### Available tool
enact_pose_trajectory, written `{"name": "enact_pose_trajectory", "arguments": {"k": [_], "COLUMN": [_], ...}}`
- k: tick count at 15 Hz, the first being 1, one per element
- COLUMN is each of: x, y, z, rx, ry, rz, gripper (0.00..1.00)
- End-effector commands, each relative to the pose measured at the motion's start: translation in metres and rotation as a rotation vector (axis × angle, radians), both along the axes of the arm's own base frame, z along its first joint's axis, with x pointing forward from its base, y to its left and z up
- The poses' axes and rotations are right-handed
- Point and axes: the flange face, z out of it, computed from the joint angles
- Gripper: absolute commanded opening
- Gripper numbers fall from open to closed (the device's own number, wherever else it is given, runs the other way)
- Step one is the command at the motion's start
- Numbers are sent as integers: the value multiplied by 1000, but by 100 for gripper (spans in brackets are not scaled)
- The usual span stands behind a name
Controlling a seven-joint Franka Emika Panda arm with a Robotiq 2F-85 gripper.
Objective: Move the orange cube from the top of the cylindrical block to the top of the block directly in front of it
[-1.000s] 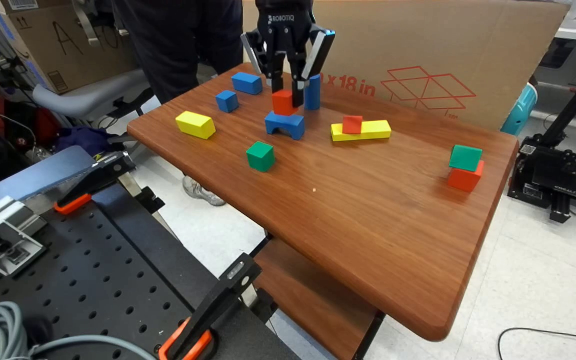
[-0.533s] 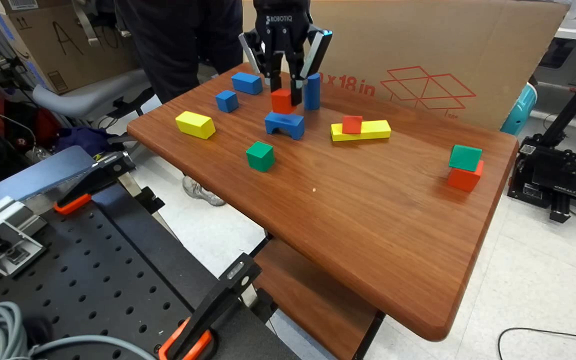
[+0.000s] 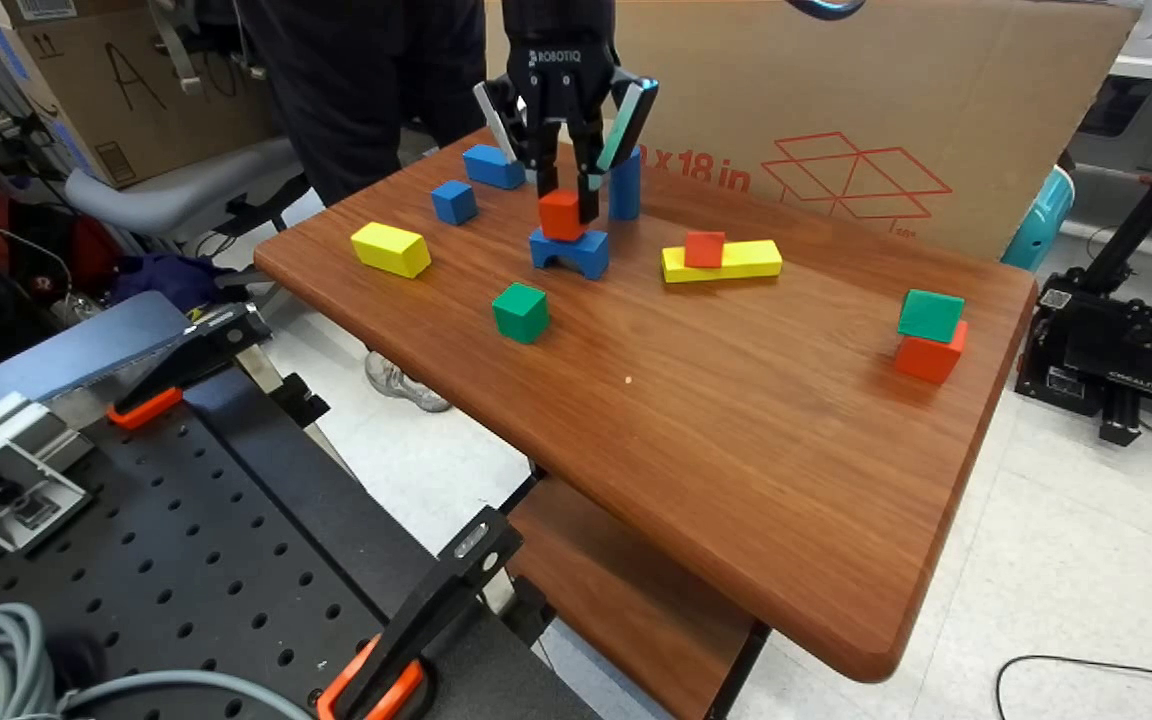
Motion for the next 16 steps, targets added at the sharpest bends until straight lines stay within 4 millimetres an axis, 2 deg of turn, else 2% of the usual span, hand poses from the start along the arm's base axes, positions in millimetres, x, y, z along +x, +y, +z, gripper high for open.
{"name": "enact_pose_trajectory", "arguments": {"k": [1,4,5,6,11,14,16], "x": [3,5,6,7,4,0,-3], "y": [-4,-6,-7,-7,-7,0,9], "z": [-1,-3,-5,-7,-11,10,36], "rx": [19,15,10,6,4,17,40], "ry": [-22,-28,-36,-37,-31,-66,-102], "rz": [16,6,3,-6,-11,-13,-27], "gripper": [8,8,41,59,96,100,100]}}
